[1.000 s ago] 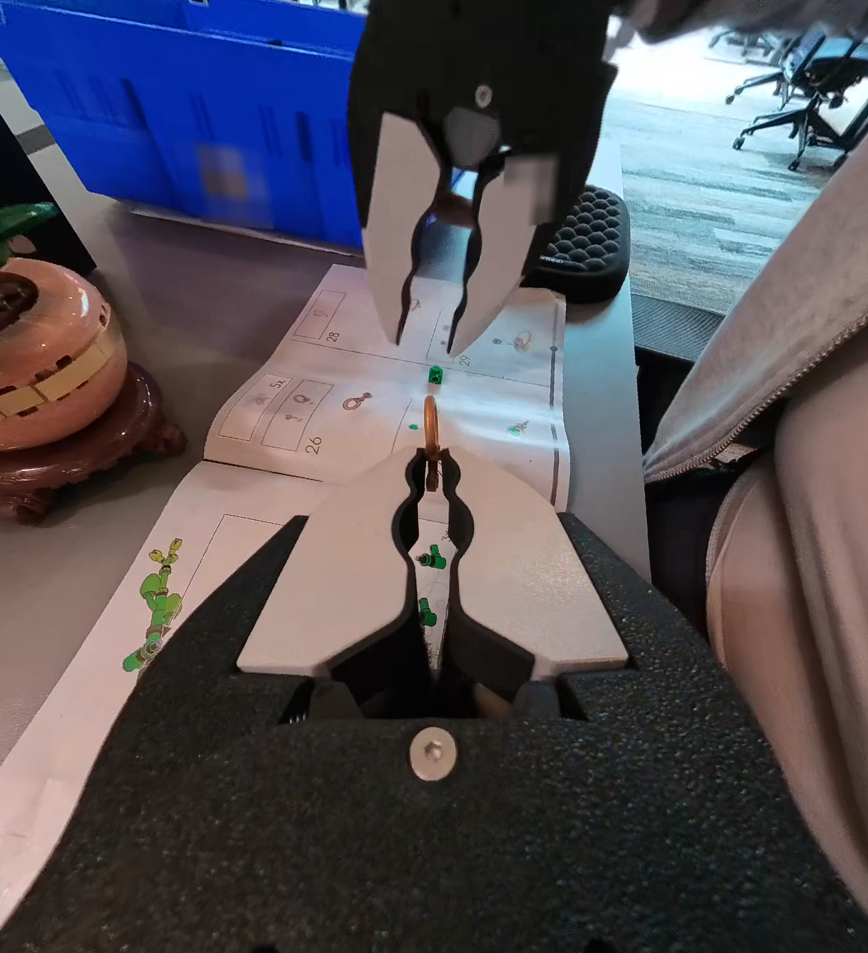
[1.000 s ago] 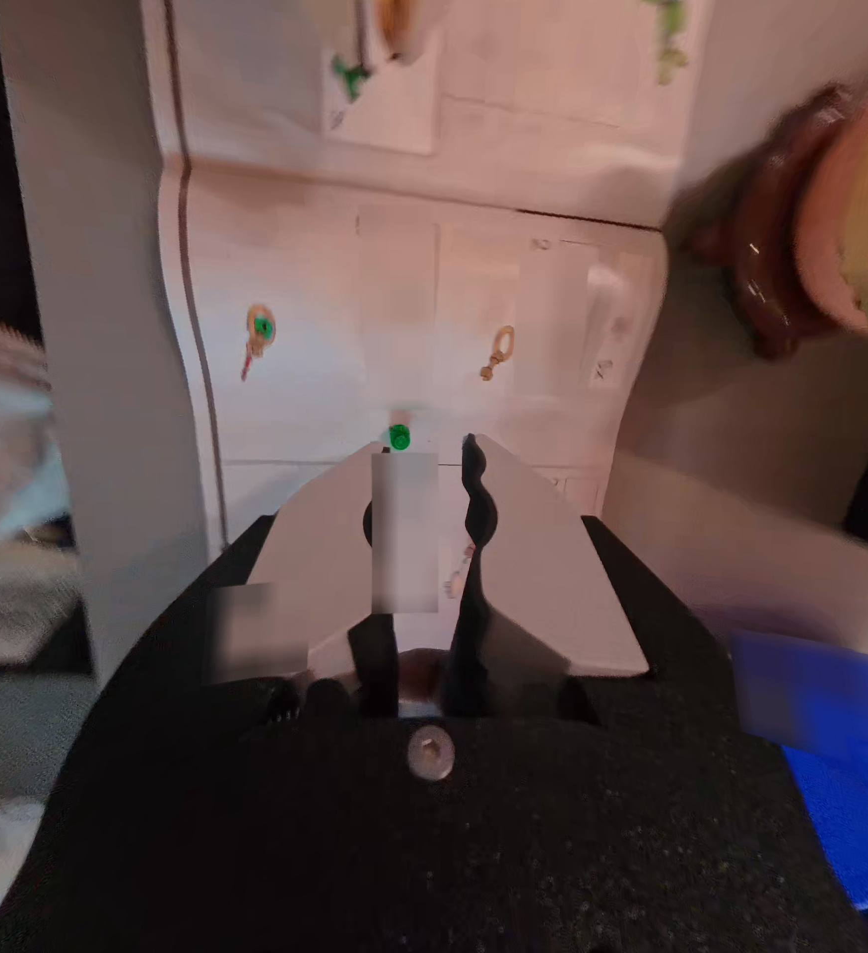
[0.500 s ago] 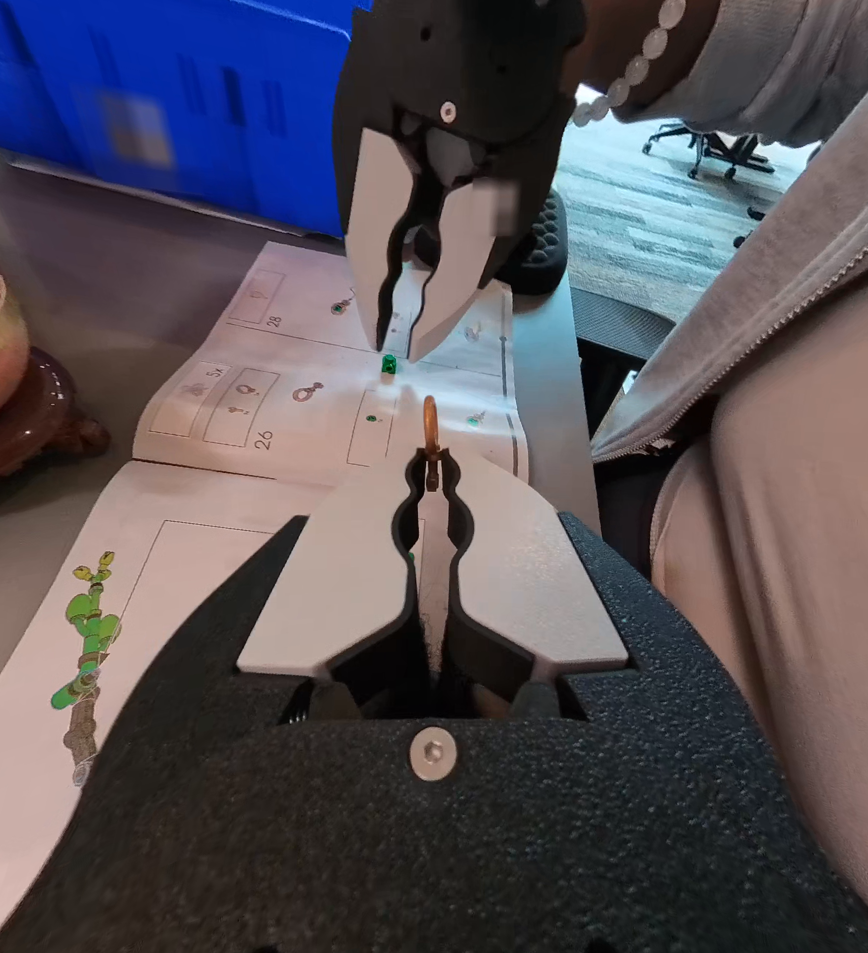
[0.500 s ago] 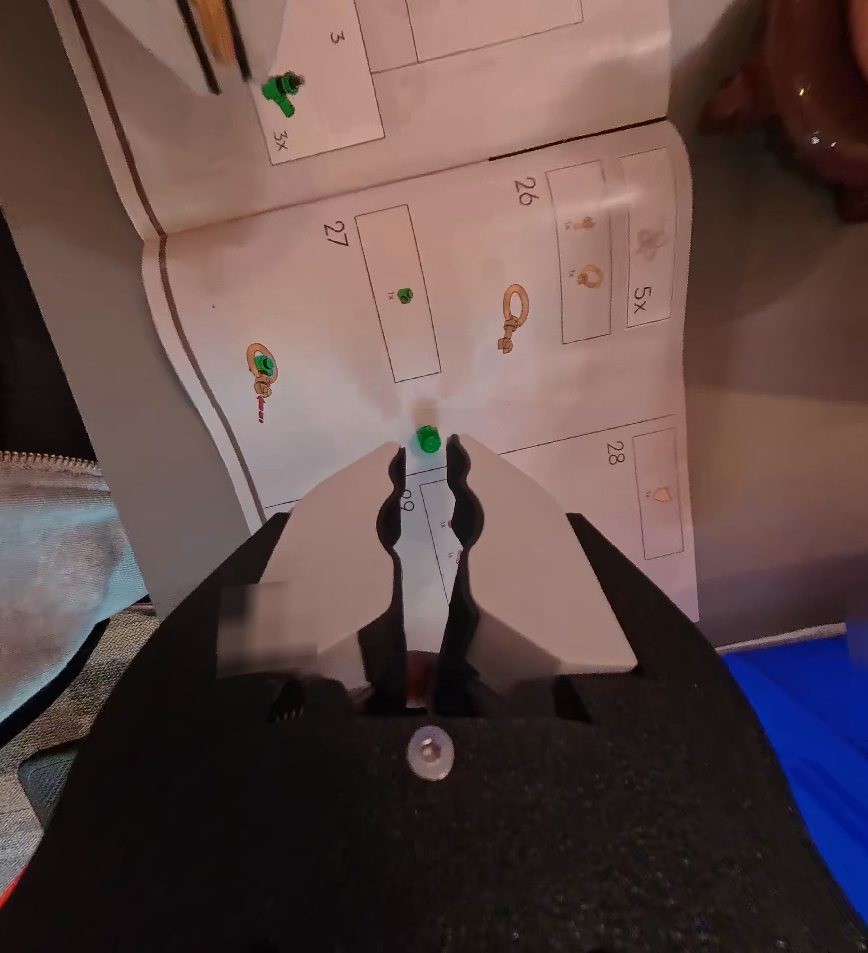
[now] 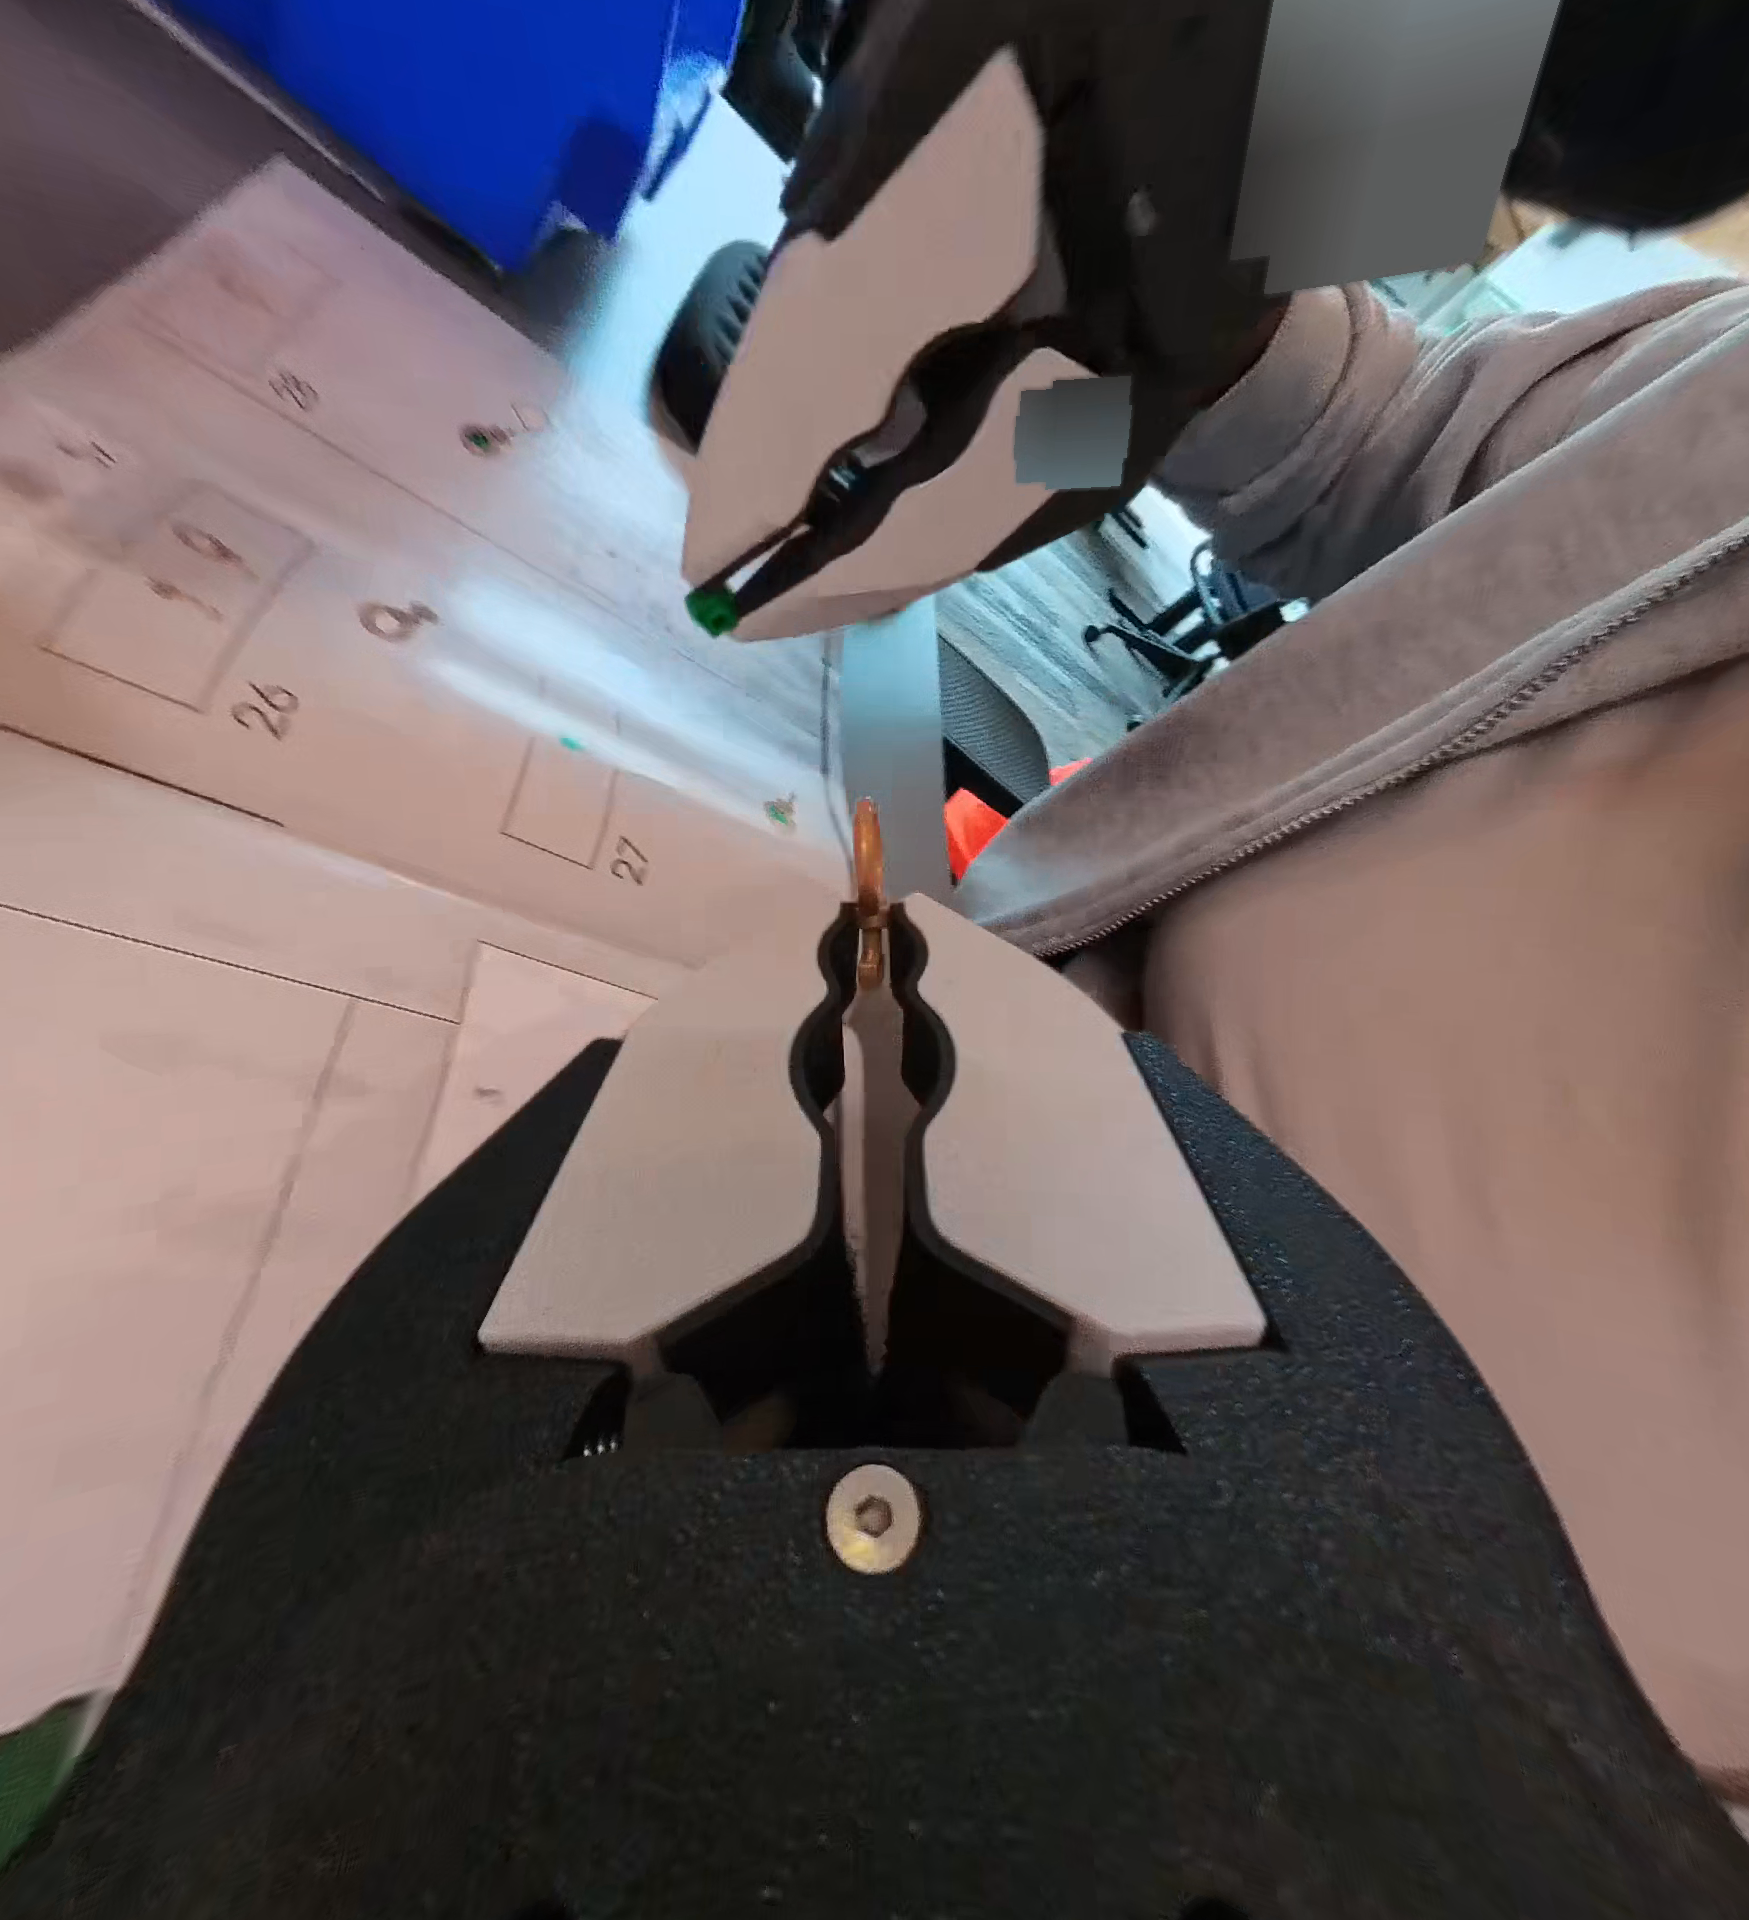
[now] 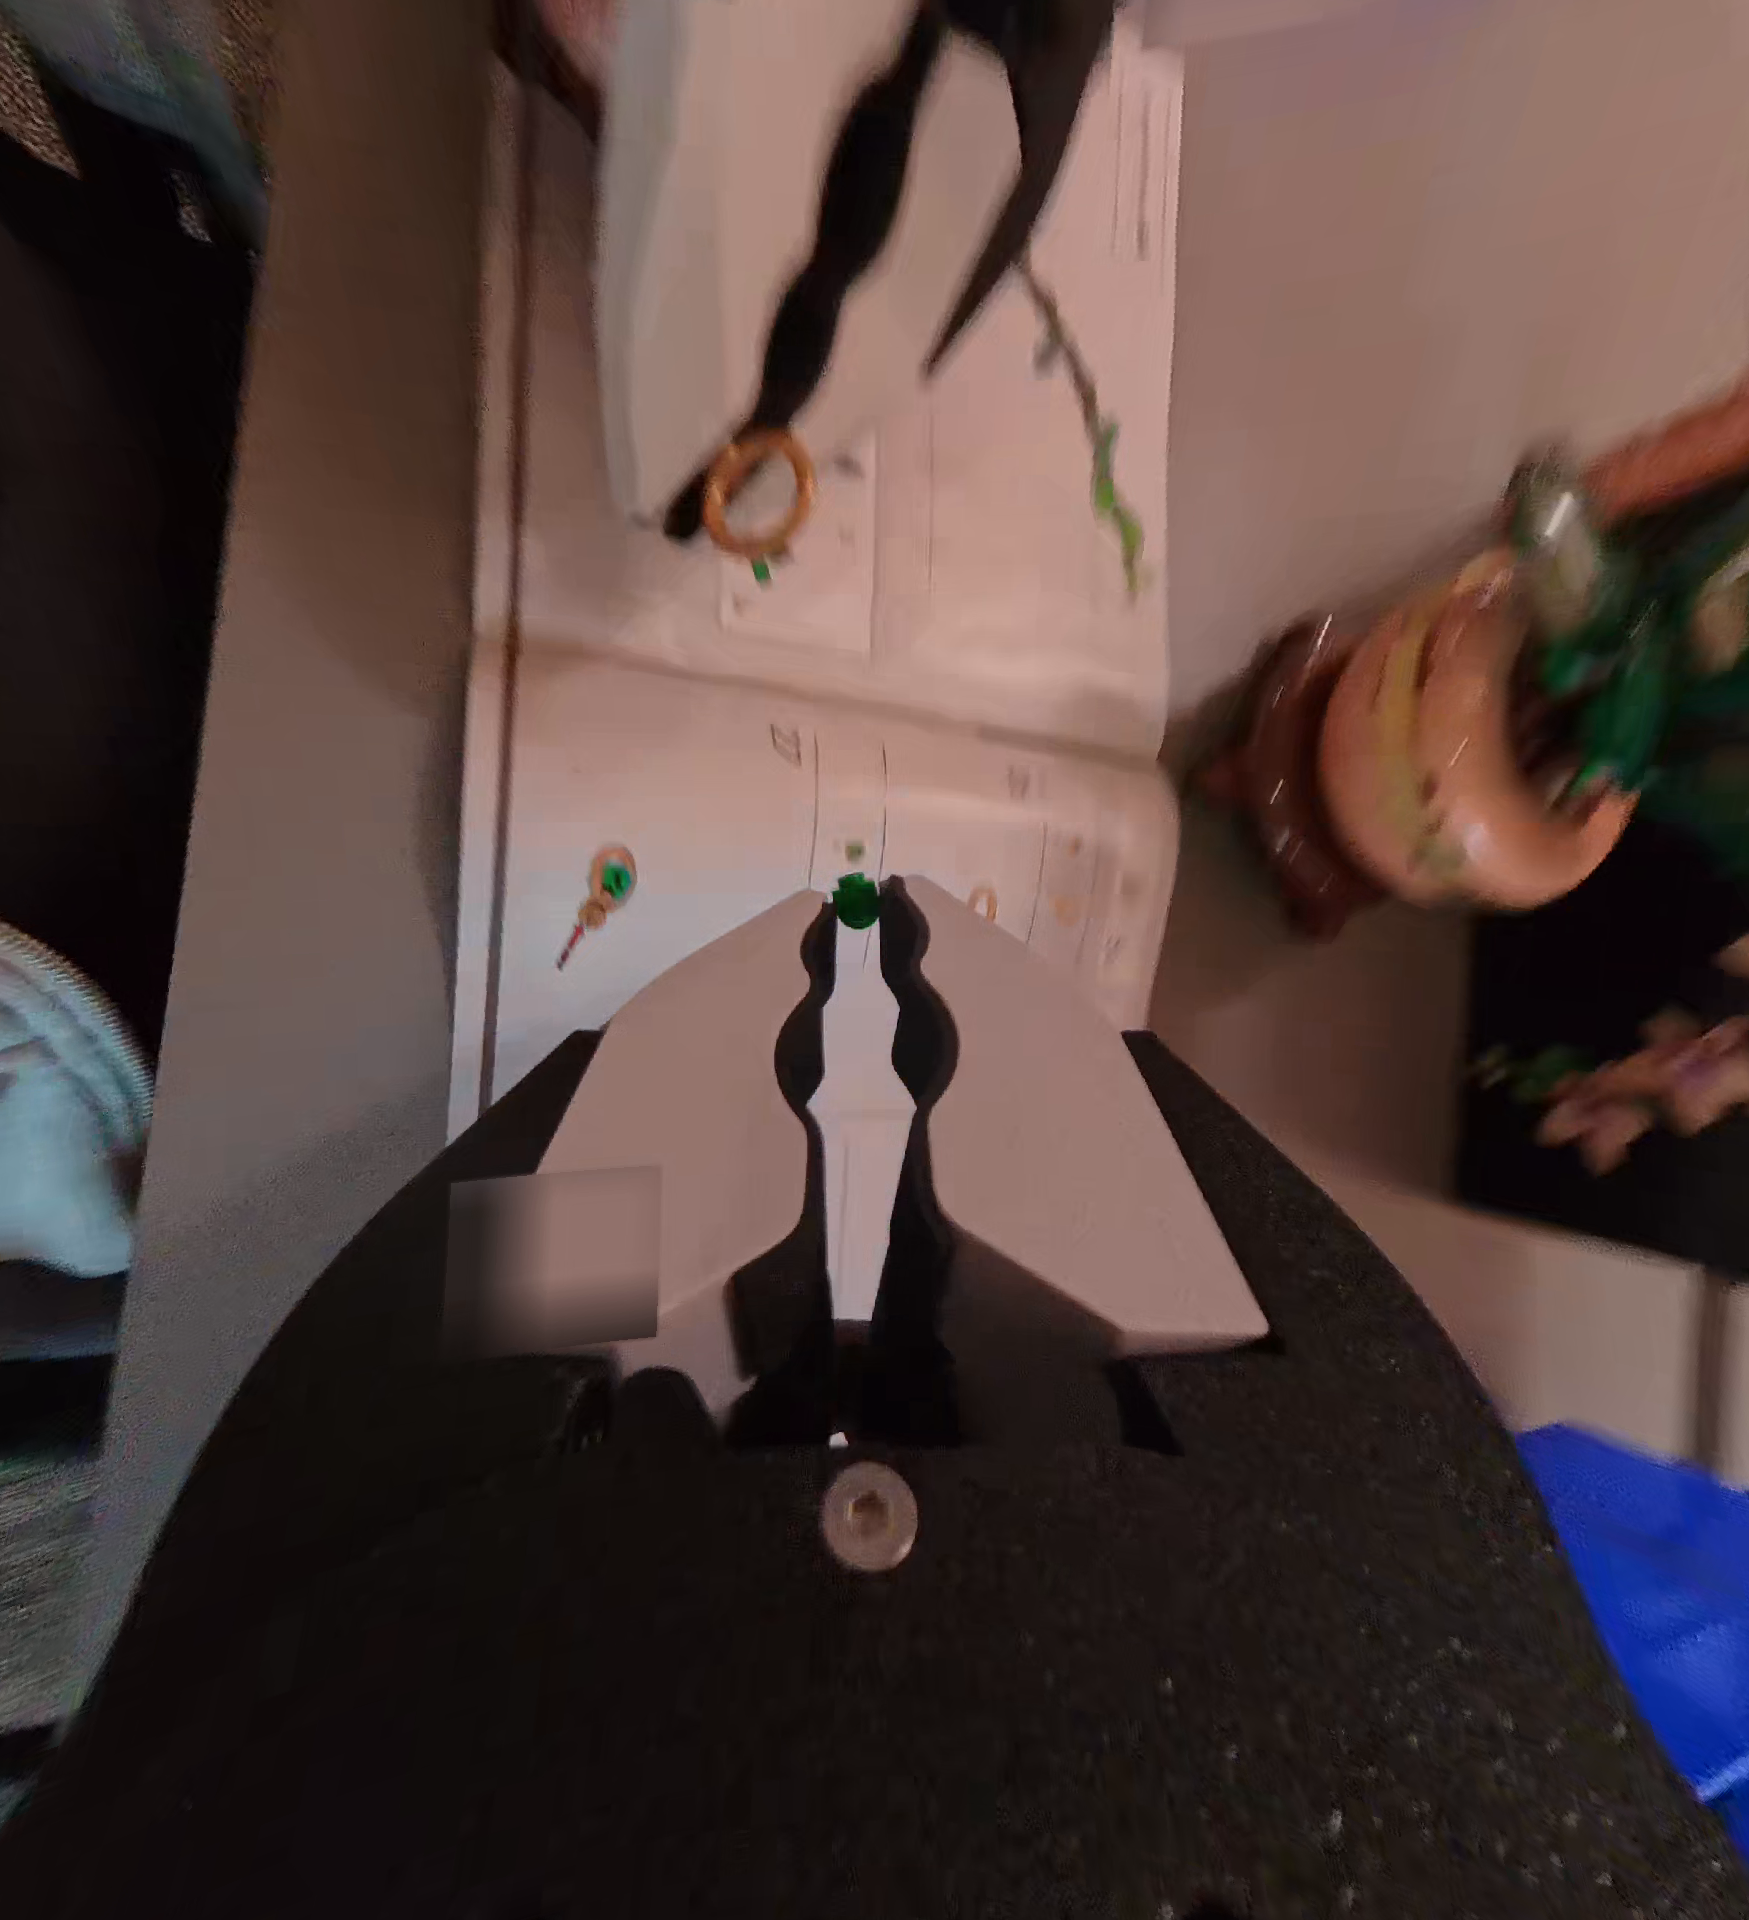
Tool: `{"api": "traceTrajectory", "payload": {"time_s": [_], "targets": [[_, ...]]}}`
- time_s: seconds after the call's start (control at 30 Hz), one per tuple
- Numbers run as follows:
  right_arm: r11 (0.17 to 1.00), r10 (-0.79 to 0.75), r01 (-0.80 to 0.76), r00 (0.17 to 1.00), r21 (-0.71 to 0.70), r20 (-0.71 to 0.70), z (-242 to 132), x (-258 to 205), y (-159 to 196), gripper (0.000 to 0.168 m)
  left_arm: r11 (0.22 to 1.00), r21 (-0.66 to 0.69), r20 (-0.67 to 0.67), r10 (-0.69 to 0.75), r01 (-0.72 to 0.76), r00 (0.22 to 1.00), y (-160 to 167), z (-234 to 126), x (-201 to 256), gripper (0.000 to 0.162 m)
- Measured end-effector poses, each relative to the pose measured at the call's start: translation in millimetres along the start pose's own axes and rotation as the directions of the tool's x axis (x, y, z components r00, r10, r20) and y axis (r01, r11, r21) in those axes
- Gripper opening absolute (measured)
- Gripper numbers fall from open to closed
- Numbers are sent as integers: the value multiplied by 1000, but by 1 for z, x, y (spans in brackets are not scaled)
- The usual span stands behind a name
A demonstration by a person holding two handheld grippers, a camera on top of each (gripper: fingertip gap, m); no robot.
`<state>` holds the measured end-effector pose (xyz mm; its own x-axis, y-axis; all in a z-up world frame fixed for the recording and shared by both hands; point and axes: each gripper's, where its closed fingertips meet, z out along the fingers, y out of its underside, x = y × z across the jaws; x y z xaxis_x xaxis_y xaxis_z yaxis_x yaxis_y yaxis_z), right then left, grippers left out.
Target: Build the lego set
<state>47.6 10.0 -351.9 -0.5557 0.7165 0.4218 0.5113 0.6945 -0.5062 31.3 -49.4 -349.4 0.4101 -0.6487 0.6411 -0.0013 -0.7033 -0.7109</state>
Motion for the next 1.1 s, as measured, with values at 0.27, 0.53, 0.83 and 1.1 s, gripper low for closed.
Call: {"api": "traceTrajectory", "payload": {"time_s": [0.27, 0.53, 0.83, 1.1], "targets": [[902, -375, 422, 872, 95, -316, -5, -16, -47, 8, 983, 67, 4, -170, 169, 986, 5, 7, 5, 5], [841, -487, 541, 758, 0, -434, -1, -26, -47, 8, 982, 114, 230, -176, 153, 957, 9, 22, -5, 5], [858, -460, 513, 790, 26, -404, 10, -35, -39, 8, 974, 123, 260, -214, 188, 941, 14, 29, -6, 5], [836, -521, 549, 790, -6, -322, 18, -40, -37, 8, 980, 59, 258, -197, 188, 946, 21, 27, -7, 5]]}}
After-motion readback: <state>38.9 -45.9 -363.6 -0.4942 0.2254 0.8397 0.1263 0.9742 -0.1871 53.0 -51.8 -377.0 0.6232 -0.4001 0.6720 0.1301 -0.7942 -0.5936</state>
